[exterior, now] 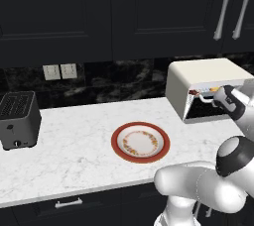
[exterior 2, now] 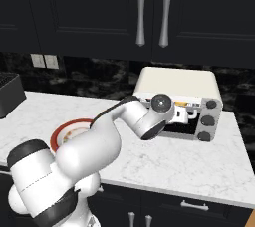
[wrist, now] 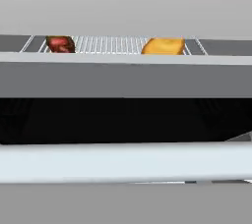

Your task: Pick up the kebab skewer and baguette bread, and place them inside the toaster oven. Close the toaster oven door and start by setting the timer.

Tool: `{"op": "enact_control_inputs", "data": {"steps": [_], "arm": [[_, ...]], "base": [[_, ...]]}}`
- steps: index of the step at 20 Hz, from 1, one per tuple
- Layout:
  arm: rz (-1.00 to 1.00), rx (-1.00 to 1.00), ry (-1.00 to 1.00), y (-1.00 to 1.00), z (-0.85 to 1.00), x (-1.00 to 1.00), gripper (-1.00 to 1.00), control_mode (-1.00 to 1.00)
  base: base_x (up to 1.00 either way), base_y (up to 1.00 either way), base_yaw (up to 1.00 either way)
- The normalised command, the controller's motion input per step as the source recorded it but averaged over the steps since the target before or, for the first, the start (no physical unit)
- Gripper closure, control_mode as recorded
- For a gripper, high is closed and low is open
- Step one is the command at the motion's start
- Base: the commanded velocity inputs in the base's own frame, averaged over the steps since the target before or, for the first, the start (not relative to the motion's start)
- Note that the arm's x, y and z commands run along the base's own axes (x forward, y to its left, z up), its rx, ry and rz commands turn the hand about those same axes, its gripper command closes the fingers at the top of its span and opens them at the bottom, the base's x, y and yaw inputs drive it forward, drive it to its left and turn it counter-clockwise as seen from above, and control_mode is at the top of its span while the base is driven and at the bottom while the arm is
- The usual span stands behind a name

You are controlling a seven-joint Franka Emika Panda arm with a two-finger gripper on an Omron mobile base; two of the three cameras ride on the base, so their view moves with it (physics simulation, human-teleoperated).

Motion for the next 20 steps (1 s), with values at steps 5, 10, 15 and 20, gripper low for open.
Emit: {"op": "enact_control_inputs", "data": {"steps": [5,10,15,20], "arm": [[0.0,0.0,-0.02,0.0,0.1,0.39,-1.0,-1.0],[0.0,0.0,-0.06,0.01,-0.01,0.15,-1.0,-1.0],[0.0,0.0,-0.08,0.12,0.0,0.56,-1.0,-1.0],[0.0,0.0,-0.05,0.03,0.02,0.27,-1.0,-1.0]], "base": [[0.0,0.0,0.0],[0.0,0.0,0.0],[0.0,0.0,0.0],[0.0,0.0,0.0]]}}
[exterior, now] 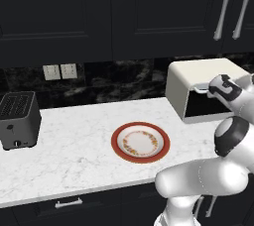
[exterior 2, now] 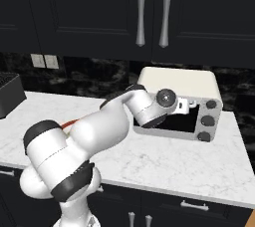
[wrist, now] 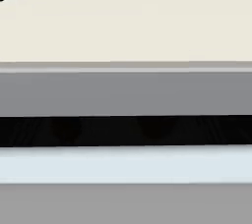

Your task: Pick up the kebab skewer and baguette bread, and place them inside the toaster oven. Close the toaster oven door and start by setting the timer.

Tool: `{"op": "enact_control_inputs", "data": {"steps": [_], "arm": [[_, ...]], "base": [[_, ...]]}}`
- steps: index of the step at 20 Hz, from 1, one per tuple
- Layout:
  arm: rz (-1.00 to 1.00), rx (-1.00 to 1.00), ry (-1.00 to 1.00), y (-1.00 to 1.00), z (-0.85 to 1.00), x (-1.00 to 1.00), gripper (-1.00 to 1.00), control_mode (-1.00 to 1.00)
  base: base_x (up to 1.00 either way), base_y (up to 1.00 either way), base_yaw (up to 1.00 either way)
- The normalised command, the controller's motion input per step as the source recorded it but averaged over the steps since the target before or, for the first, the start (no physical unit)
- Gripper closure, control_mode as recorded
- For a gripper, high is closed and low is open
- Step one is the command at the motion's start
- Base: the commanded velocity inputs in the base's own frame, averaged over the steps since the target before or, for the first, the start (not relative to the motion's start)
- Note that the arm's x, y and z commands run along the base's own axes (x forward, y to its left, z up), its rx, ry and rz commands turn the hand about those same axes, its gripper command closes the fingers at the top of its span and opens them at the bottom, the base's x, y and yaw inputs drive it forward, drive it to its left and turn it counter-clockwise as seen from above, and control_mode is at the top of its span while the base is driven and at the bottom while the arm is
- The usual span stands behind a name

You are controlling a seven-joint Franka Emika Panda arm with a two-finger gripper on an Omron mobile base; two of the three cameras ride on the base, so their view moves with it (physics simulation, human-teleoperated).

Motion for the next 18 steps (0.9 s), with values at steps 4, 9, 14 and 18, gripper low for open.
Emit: {"op": "enact_control_inputs", "data": {"steps": [4,9,14,18], "arm": [[0.0,0.0,-0.03,0.0,0.01,-0.29,-1.0,-1.0],[0.0,-0.03,-0.04,-0.14,0.11,-0.69,-1.0,-1.0],[0.05,-0.09,-0.11,-0.67,0.03,-0.51,-1.0,-1.0],[0.22,-0.27,-0.32,-0.64,0.0,-0.16,-1.0,-1.0]], "base": [[0.0,0.0,0.0],[0.0,0.0,0.0],[0.0,0.0,0.0],[0.0,0.0,0.0]]}}
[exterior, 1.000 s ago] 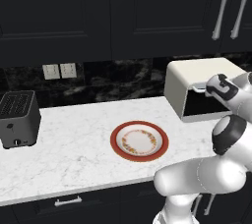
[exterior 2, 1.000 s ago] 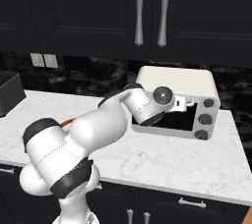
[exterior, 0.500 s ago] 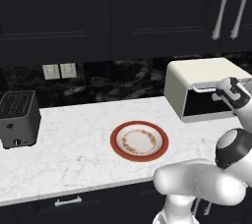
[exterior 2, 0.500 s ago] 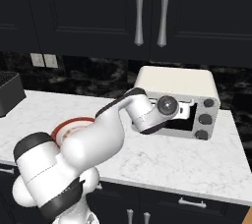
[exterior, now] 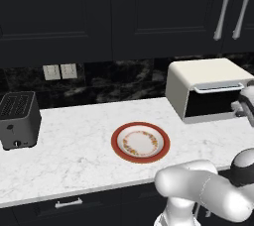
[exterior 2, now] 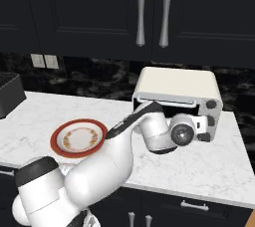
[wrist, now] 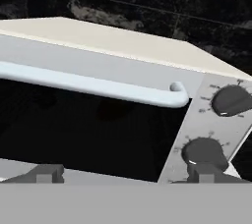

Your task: Pick up the kebab skewer and baguette bread, and place them inside the toaster oven. Close the toaster oven door and start by setting the timer.

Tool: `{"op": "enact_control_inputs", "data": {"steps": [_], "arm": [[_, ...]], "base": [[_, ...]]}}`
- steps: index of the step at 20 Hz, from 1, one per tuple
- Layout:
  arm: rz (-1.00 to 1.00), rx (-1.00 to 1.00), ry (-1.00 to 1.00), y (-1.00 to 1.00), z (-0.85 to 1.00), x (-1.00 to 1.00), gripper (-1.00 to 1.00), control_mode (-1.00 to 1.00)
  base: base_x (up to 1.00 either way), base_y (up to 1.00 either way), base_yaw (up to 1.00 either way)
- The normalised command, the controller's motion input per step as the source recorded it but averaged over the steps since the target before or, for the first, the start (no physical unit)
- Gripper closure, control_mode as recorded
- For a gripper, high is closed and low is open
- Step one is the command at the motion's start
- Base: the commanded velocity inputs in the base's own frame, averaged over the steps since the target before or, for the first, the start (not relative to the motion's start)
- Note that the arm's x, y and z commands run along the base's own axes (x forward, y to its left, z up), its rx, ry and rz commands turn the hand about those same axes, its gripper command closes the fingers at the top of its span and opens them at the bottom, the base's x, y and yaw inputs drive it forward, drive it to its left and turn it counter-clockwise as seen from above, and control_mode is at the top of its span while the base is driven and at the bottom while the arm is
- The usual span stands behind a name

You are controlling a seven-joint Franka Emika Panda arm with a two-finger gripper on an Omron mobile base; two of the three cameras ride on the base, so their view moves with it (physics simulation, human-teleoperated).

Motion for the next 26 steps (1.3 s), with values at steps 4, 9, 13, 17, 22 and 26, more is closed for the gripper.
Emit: {"op": "enact_control_inputs", "data": {"steps": [4,9,13,17,22,26], "arm": [[0.3,-0.43,-0.26,-0.38,0.01,0.0,-1.0,-1.0],[0.25,-0.51,-0.19,-0.22,0.0,0.0,-1.0,-1.0],[0.17,-0.5,-0.04,-0.33,0.0,0.0,-1.0,-1.0],[0.14,-0.5,0.0,-0.38,0.0,0.04,-1.0,-1.0],[0.12,-0.48,0.01,-0.19,-0.04,0.22,-1.0,-1.0],[0.05,-0.36,0.0,0.03,-0.12,0.52,-1.0,-1.0]], "base": [[0.0,0.0,0.0],[0.0,0.0,0.0],[0.0,0.0,0.0],[0.0,0.0,0.0],[0.0,0.0,0.0],[0.0,0.0,0.0]]}}
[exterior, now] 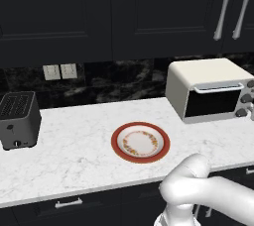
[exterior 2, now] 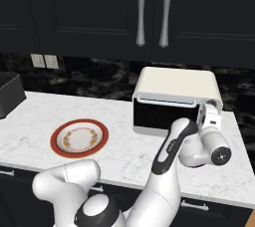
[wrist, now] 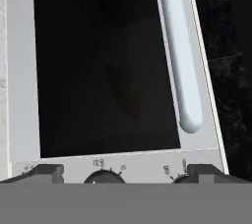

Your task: Pick up the kebab skewer and baguette bread, and place them inside the toaster oven. Close the toaster oven door and start by setting the timer.

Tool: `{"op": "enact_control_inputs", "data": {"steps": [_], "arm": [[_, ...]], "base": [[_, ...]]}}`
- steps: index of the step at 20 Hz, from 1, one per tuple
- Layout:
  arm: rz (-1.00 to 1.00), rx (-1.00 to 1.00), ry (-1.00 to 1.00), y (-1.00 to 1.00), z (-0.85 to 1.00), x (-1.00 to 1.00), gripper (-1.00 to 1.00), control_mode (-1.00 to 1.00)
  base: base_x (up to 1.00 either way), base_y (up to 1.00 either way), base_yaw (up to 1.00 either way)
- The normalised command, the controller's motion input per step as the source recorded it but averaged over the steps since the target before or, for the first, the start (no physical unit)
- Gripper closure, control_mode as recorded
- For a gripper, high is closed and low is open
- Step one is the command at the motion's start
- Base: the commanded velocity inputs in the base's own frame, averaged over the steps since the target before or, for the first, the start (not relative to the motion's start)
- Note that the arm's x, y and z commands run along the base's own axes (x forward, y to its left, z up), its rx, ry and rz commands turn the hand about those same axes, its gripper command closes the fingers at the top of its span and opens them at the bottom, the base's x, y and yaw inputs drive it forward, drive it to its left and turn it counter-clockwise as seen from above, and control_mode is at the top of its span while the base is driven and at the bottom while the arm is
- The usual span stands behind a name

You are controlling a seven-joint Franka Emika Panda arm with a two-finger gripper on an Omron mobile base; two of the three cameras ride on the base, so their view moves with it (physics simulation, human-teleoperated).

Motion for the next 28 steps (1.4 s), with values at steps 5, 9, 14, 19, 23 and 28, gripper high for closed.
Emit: {"op": "enact_control_inputs", "data": {"steps": [5,9,14,19,23,28], "arm": [[0.03,-0.18,0.0,0.0,-0.16,0.46,-1.0,-1.0],[0.01,-0.1,0.0,-0.01,-0.23,0.29,-1.0,-1.0],[0.0,-0.02,0.0,-0.11,-0.28,0.1,-1.0,-1.0],[0.0,0.0,0.0,-0.29,-0.06,0.17,-1.0,-1.0],[0.0,0.0,0.0,-0.35,-0.08,0.11,-1.0,-1.0],[0.0,0.0,0.0,-0.31,-0.28,0.13,-1.0,-1.0]], "base": [[0.0,0.0,0.0],[0.0,0.0,0.0],[0.0,0.0,0.0],[0.0,0.0,0.0],[0.0,0.0,0.0],[0.0,0.0,0.0]]}}
